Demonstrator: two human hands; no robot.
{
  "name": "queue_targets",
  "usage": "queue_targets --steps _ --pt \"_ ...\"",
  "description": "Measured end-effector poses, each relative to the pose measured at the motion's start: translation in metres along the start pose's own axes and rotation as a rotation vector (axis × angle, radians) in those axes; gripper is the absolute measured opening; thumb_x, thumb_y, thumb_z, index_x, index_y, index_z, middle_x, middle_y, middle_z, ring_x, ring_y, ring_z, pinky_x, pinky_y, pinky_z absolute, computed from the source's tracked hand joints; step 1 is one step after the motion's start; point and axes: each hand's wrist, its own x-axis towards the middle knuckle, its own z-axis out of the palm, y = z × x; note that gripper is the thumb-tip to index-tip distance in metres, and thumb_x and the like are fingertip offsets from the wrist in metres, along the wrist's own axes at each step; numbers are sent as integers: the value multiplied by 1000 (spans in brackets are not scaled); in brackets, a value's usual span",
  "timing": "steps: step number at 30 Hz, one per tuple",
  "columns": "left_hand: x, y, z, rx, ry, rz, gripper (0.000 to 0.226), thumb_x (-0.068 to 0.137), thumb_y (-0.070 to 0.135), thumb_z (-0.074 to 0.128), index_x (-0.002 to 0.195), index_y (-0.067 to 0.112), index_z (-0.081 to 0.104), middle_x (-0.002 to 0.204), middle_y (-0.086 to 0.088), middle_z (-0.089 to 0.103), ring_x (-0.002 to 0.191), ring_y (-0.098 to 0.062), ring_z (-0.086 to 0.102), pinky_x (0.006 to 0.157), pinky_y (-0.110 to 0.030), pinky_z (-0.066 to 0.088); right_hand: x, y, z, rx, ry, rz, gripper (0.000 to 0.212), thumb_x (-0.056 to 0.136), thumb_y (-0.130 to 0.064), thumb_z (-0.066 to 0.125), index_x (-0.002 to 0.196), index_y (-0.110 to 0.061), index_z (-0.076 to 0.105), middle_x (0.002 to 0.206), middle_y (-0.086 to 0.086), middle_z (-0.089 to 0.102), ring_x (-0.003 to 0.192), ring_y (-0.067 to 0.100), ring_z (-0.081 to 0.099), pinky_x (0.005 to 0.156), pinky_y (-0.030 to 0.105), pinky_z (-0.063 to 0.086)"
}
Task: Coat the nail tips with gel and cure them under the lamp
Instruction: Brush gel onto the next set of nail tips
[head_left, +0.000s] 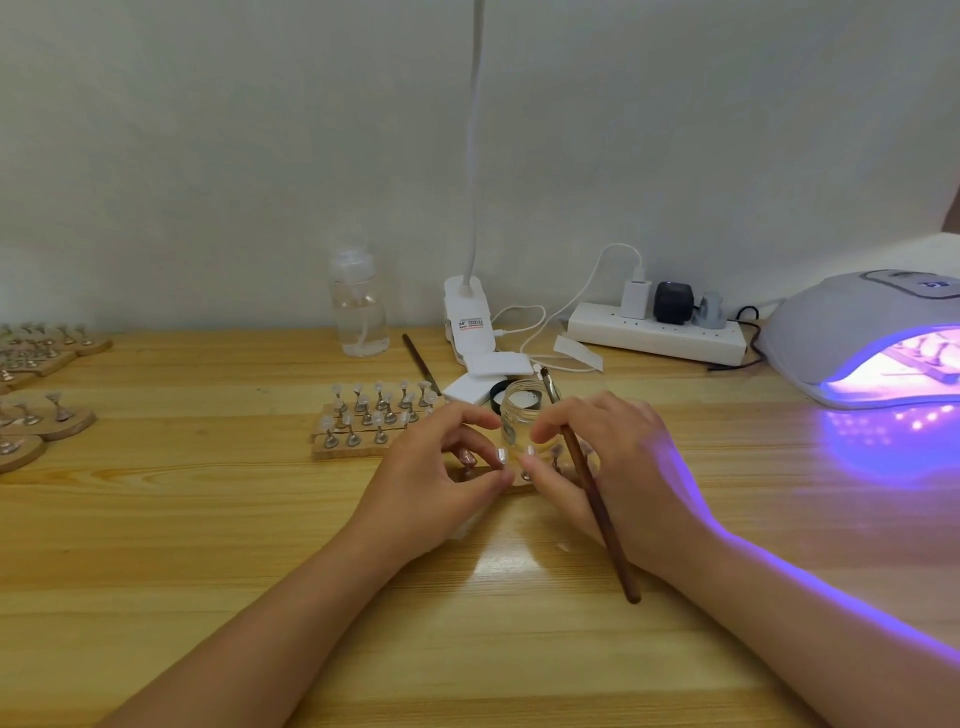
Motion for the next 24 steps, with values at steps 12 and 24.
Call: queue_targets --steps 12,24 --pt "0 -2 0 41 -23 30 39 68 18 78 91 39 55 78 13 62 80 2 57 70 -8 42 -1 0 1 49 -19 -99 16 74 -28 70 85 -18 66 79 -9 65 82 3 54 83 22 35" --pt "-4 11 -1 23 15 242 21 70 30 67 87 19 71 91 4 65 94 -13 58 86 -34 45 0 -10 -2 115 130 -172 19 77 -26 67 88 -11 68 81 -4 65 84 5 55 85 21 37"
